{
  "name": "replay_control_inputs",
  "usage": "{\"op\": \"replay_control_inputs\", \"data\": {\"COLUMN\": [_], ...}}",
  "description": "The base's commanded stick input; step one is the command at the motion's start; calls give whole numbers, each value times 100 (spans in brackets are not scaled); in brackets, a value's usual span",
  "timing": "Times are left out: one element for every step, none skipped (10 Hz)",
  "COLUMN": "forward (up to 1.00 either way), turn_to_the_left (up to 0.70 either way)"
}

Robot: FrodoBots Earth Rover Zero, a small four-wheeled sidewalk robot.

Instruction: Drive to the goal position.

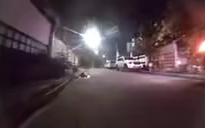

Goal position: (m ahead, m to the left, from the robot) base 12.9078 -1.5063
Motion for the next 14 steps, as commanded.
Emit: {"op": "replay_control_inputs", "data": {"forward": [70, 70, 70, 70, 70, 70, 70, 70, 70, 70, 70, 70, 70, 70], "turn_to_the_left": [0, 0, 0, 0, 0, 0, -10, -19, -29, -32, -23, -14, -10, -6]}}
